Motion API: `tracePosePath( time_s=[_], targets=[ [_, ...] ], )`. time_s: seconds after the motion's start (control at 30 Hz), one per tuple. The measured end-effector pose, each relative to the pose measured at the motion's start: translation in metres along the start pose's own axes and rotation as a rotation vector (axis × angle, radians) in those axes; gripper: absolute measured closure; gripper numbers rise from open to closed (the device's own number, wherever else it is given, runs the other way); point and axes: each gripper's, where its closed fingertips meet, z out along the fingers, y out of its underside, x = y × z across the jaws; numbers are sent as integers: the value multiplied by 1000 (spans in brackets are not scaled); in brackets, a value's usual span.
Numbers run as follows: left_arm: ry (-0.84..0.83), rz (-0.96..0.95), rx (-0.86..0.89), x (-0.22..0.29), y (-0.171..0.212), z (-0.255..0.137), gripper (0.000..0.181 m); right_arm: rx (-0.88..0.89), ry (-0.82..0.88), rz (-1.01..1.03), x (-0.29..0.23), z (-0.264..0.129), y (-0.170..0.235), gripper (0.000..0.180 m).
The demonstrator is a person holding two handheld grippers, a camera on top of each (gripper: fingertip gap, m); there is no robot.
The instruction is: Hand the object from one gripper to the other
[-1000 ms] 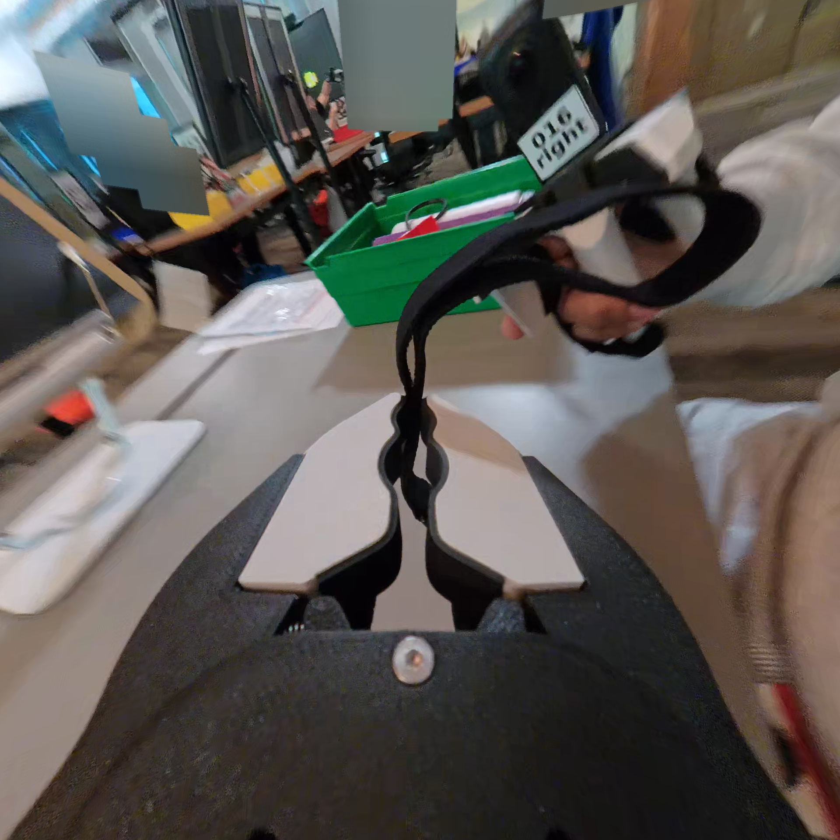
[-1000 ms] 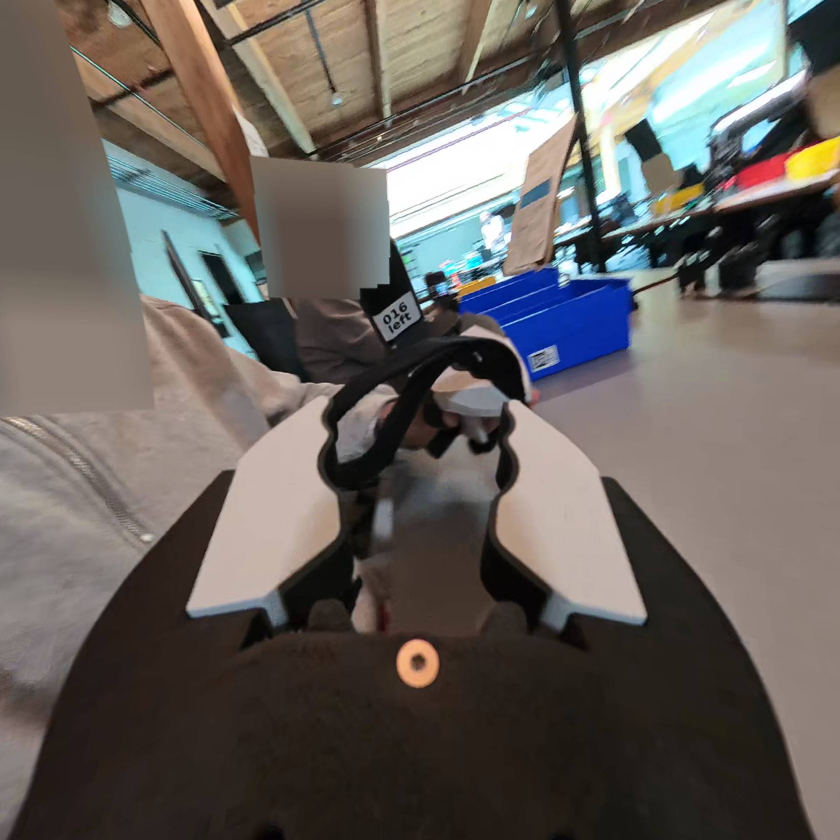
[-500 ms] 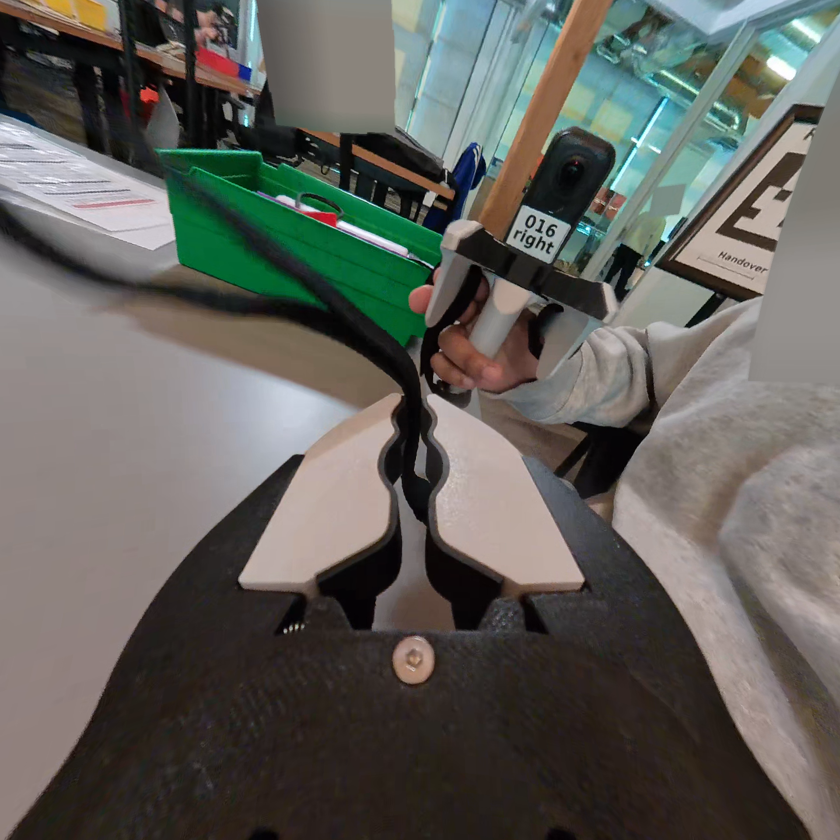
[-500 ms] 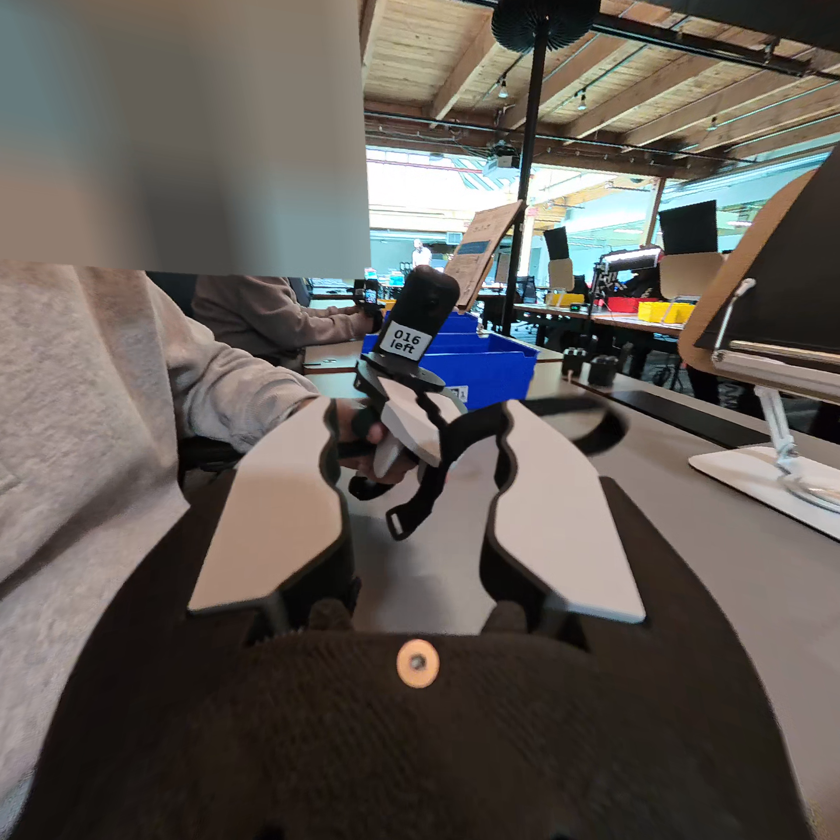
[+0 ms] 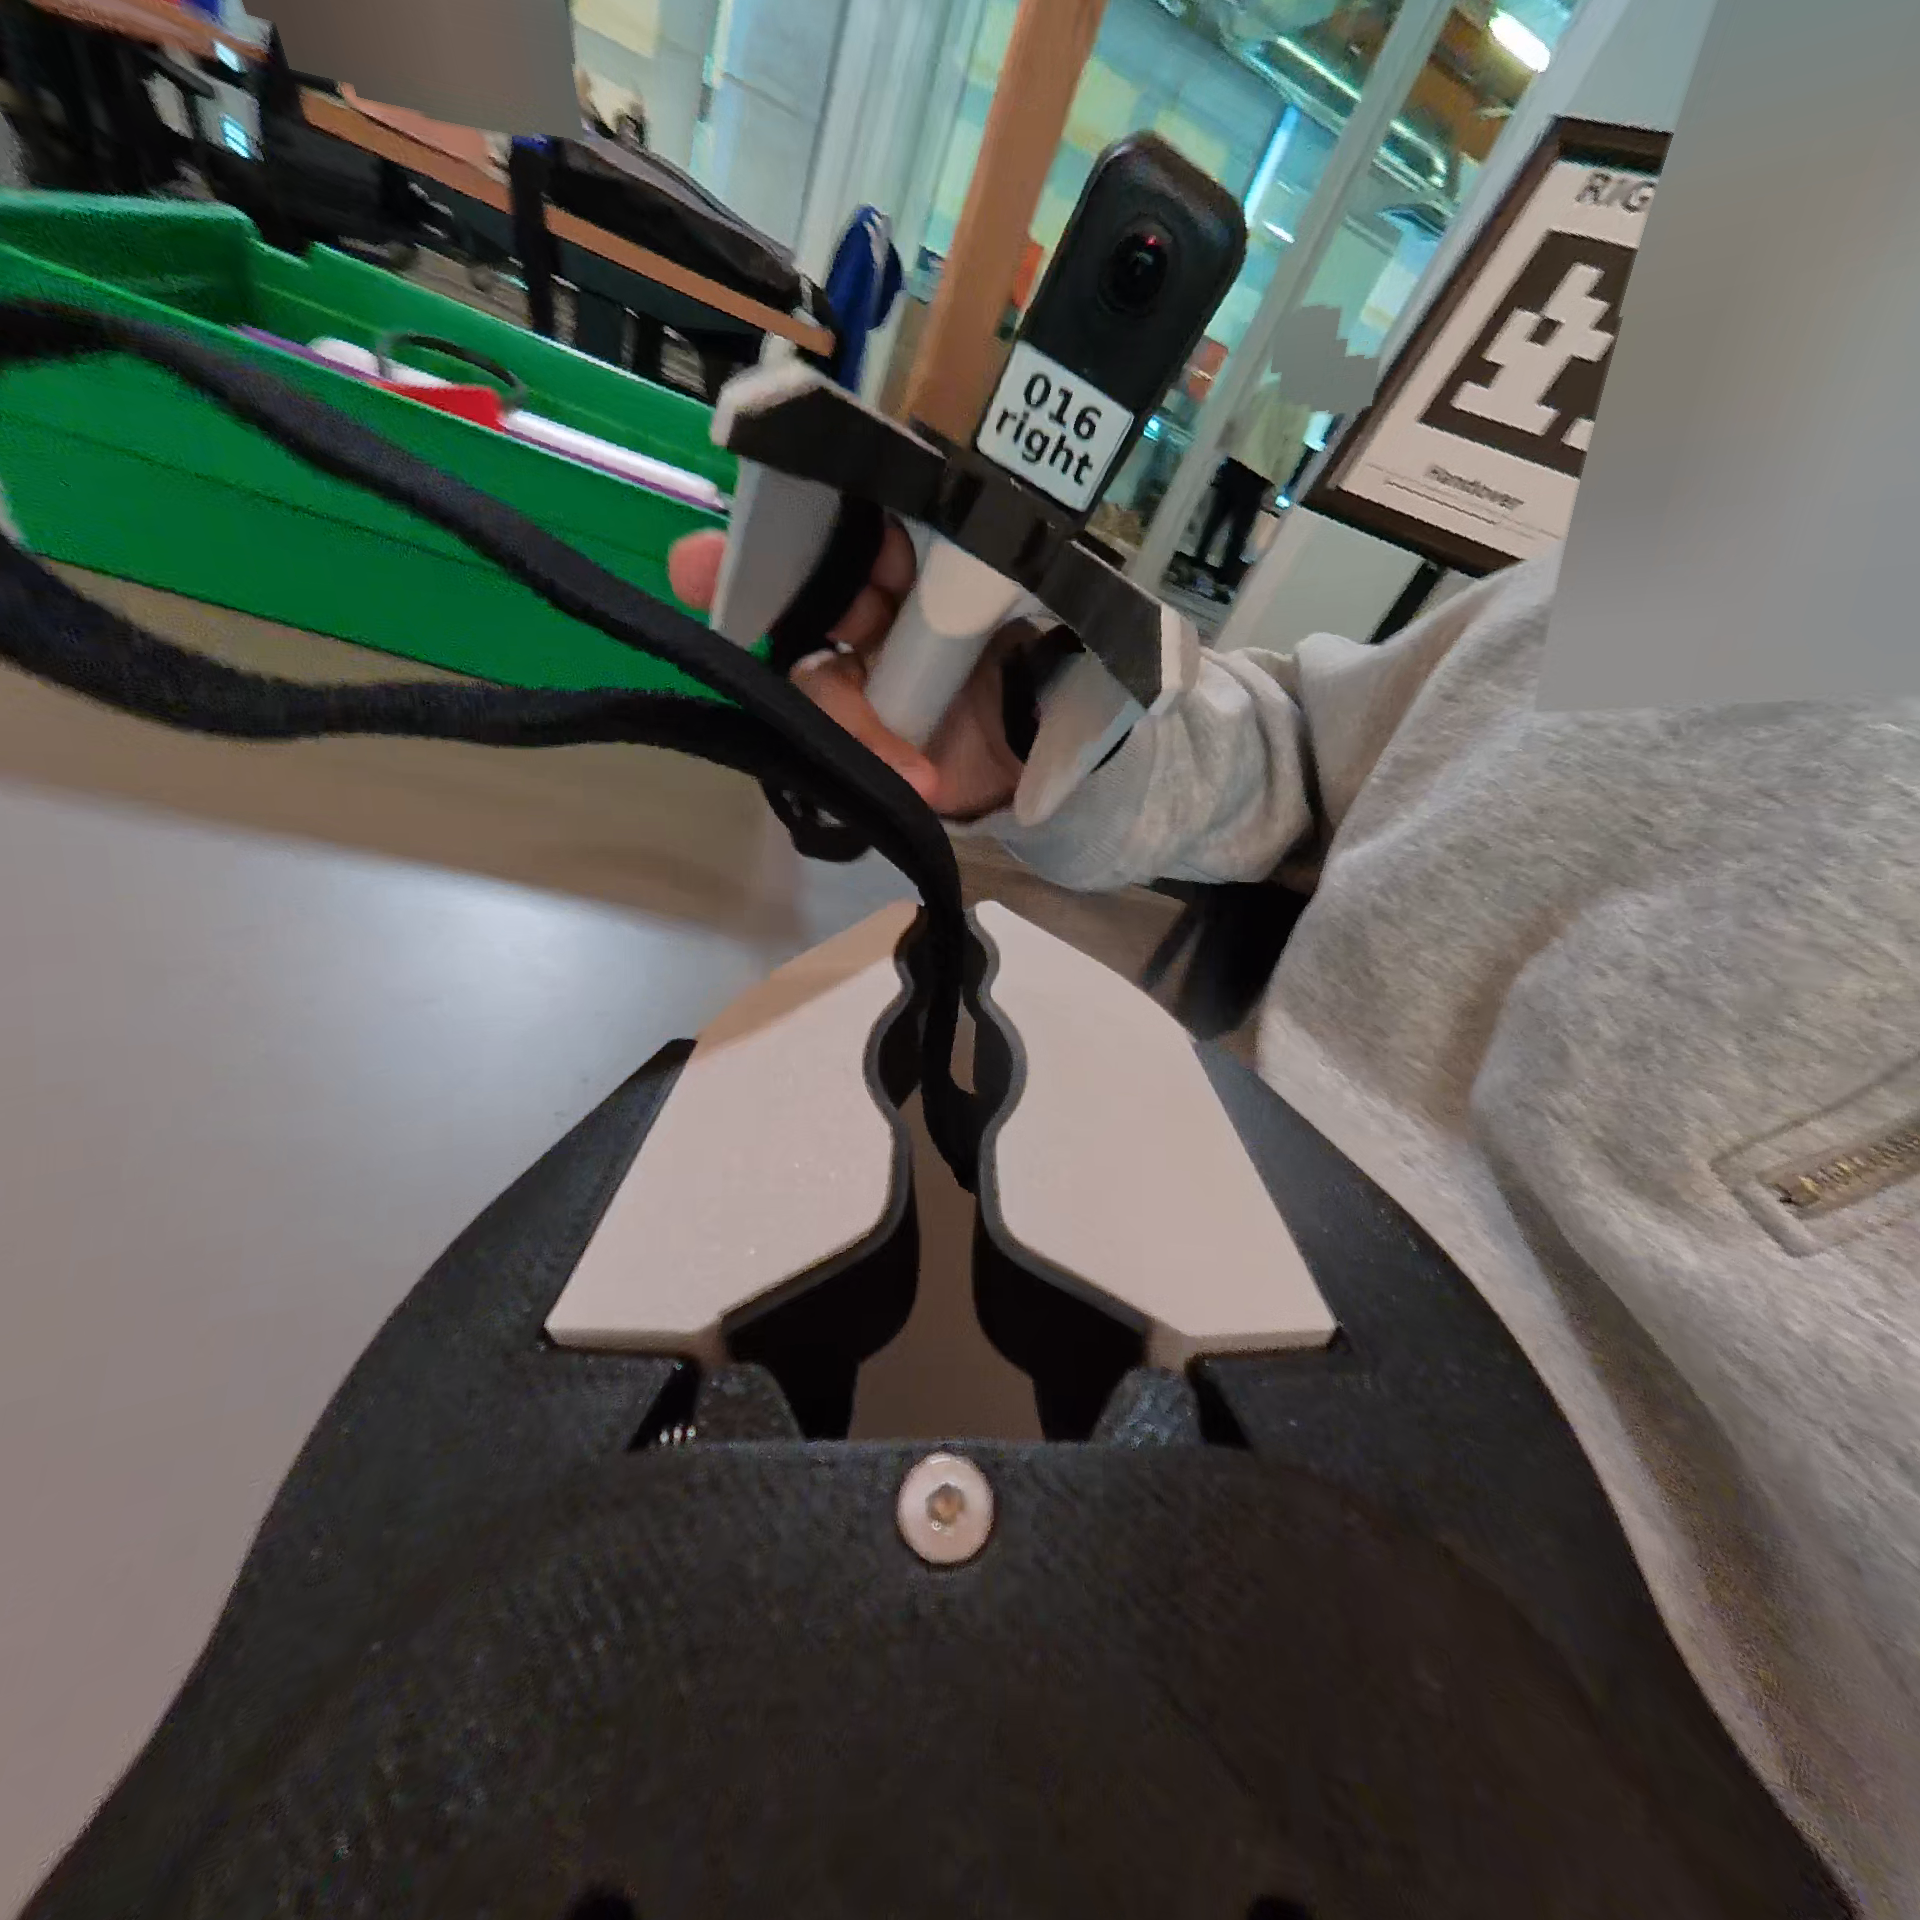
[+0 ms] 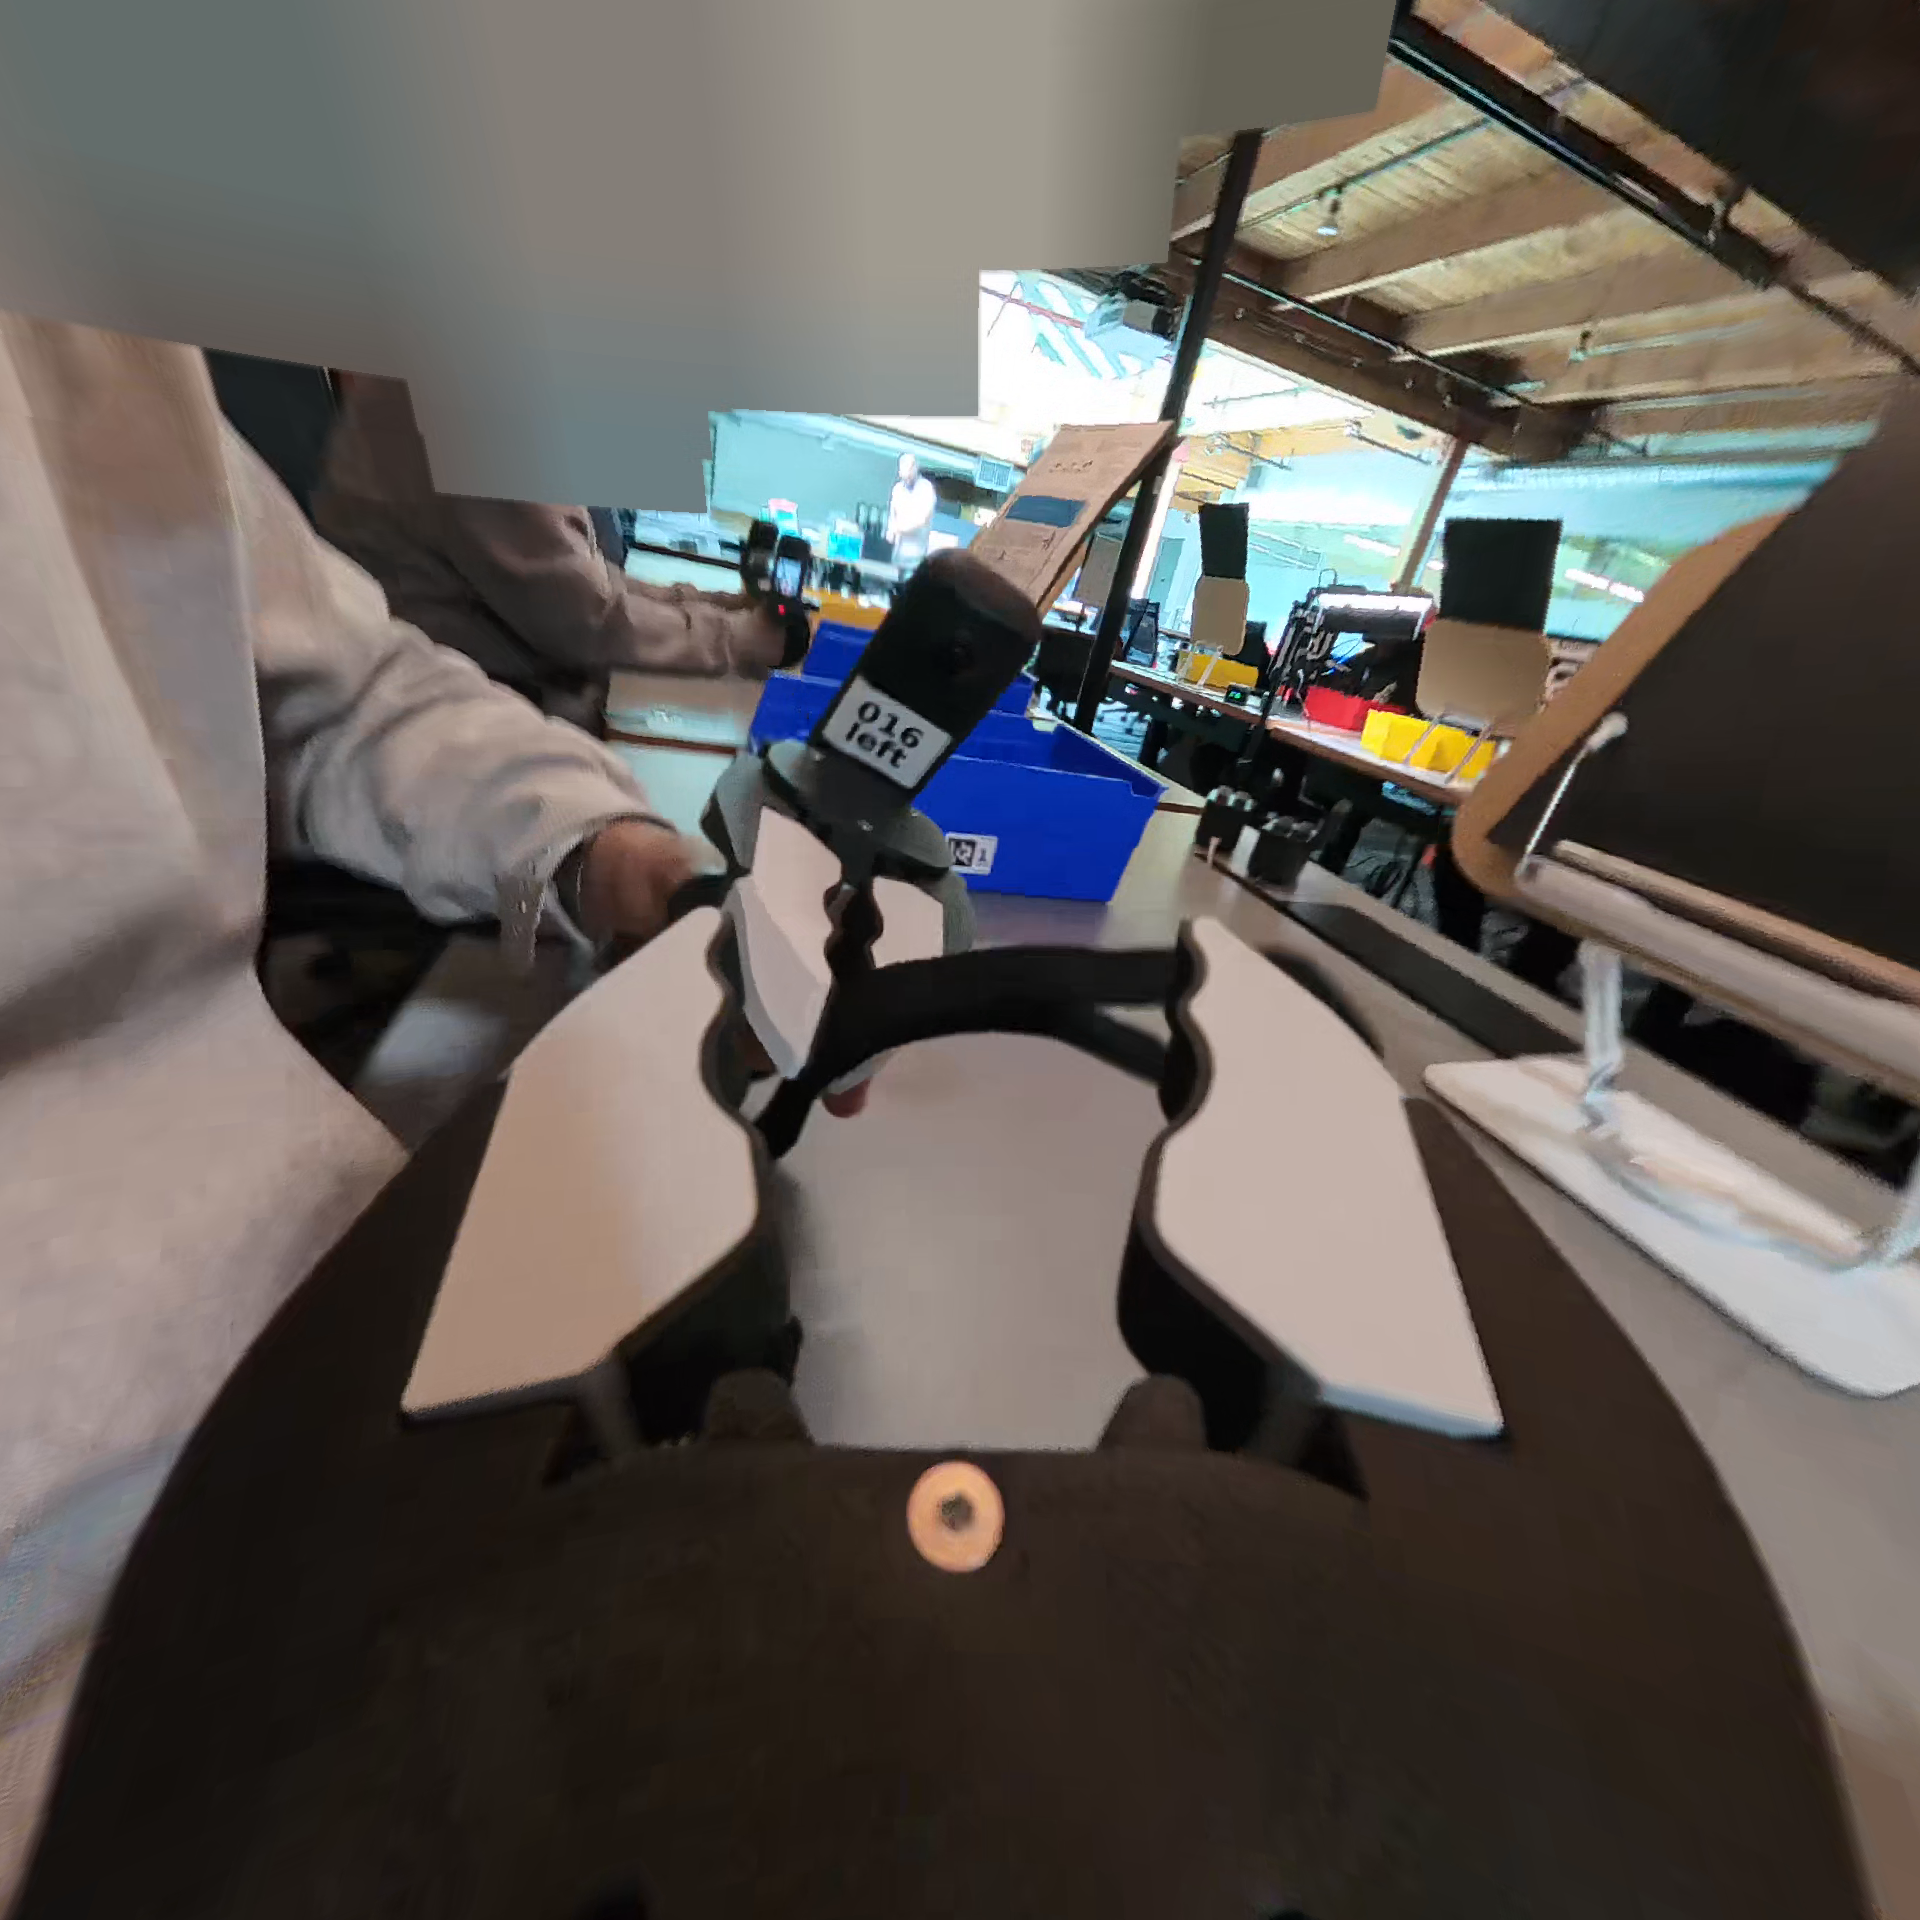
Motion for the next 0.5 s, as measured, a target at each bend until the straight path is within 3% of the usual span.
tracePosePath(
  time_s=[0.17,0.23,0.37,0.5],
  targets=[
    [104,51,-101,21,14,9,178,-115,-36,-140,-17,10,19,86],
    [150,101,-118,33,16,12,178,-156,-83,-66,-24,14,31,80],
    [126,223,-129,38,17,13,178,-175,-171,141,-35,17,40,86],
    [123,257,-76,41,8,11,178,-195,-208,196,-38,16,45,85]
  ],
)
